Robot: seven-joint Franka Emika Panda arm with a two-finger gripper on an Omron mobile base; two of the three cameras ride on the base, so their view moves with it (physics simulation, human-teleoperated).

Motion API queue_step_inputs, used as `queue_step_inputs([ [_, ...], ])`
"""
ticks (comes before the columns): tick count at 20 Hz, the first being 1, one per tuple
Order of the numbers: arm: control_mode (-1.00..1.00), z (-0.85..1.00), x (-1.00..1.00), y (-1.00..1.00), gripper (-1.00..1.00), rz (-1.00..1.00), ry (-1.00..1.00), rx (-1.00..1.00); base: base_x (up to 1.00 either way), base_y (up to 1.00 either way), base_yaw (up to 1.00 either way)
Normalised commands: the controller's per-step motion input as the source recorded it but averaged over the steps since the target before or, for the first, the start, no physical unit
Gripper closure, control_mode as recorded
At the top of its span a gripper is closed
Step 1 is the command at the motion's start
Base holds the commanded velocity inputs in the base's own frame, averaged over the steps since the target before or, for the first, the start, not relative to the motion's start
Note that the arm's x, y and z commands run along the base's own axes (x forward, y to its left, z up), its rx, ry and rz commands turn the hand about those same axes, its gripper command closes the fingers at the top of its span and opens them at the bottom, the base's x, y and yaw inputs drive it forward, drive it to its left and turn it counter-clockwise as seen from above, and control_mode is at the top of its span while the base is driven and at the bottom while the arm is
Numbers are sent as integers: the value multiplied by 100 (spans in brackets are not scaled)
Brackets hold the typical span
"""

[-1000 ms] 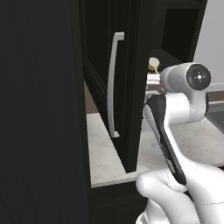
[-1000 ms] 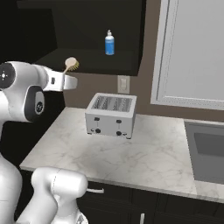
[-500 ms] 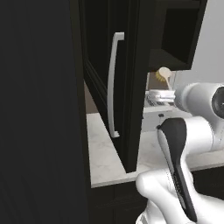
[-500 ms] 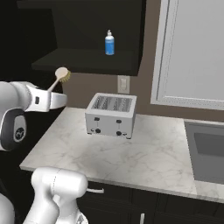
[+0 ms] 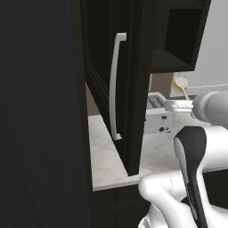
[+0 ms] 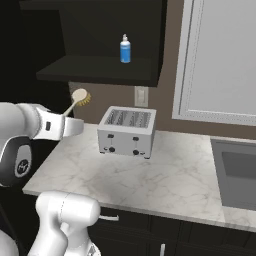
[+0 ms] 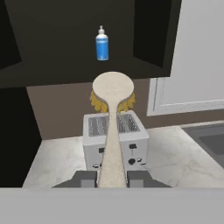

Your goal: Locate and retrieve the dish brush and soap dispenser from the cabinet. Place them next to the sink.

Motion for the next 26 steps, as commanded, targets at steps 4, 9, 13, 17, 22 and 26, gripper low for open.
queue_step_inputs([
  [4, -100, -26, -1, -48, 100, -1, 6, -1, 0, 0, 0],
  [9, -100, -34, -10, -46, 100, 0, 2, -1, 0, 0, 0],
  [13, -100, -30, -7, -42, 100, 2, 6, -1, 0, 0, 0],
  [17, -100, -26, 0, -40, 100, 3, 8, -2, 0, 0, 0],
  [22, -100, -27, 9, -41, 100, 8, 5, -1, 0, 0, 0],
  [26, -100, -28, 12, -42, 100, 10, 1, 0, 0, 0, 0],
])
